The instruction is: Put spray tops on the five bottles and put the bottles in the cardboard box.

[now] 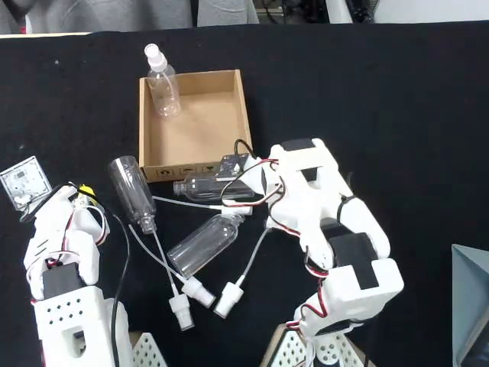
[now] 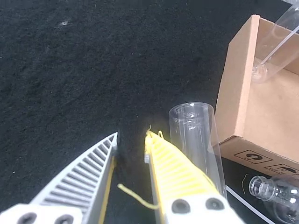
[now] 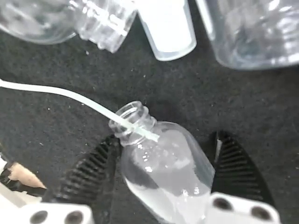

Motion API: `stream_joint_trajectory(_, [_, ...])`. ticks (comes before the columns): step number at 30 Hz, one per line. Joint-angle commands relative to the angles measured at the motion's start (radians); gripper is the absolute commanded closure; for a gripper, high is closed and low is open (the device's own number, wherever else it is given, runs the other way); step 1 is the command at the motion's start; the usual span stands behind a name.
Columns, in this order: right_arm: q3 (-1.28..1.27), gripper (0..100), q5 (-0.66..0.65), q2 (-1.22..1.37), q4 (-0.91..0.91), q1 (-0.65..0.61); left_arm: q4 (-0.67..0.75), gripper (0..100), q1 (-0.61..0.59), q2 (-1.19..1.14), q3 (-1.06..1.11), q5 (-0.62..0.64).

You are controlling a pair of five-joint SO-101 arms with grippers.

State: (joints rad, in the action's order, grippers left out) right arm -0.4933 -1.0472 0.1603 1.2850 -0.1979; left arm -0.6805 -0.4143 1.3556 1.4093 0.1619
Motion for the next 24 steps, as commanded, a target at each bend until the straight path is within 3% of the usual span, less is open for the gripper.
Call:
stream_joint_trajectory(1, [0.002,73.3,-0.005,0.005,-0.018,-0.006,0.02,92,-0.01,0.018,-0.018,-0.008])
stream_joint_trajectory(4, [0.002,73.3,0.005,0.005,-0.017,0.02,0.02,92,-0.01,0.018,-0.018,-0.008])
stream_joint_trajectory(24, [0.035,73.0,0.583,0.015,-0.025,0.052,0.021,92,-0.01,0.018,-0.018,-0.008])
